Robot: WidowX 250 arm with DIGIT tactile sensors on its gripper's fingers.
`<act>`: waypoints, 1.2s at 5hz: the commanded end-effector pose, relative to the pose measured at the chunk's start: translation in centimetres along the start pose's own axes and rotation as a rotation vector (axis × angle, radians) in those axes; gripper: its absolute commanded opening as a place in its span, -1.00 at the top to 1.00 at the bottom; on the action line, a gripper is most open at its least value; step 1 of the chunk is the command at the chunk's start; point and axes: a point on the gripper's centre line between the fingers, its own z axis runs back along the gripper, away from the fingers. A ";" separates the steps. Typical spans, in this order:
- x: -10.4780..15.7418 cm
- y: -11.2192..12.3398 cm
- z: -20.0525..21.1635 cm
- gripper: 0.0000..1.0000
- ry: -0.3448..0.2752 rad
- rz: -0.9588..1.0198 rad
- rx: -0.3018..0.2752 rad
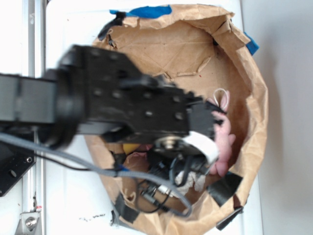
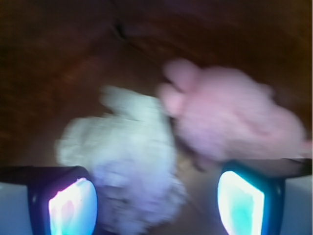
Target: Grab the white paper.
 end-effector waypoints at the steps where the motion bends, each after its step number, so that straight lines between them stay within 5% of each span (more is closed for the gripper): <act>1: 1.7 0.0 2.2 -1.00 -0.172 0.137 0.012; 3: 2.8 0.9 0.5 -1.00 -0.105 0.150 0.023; 5: 2.2 -2.3 -0.8 -1.00 -0.057 -0.132 -0.129; 6: 2.0 -2.6 -1.4 -1.00 -0.030 -0.126 -0.128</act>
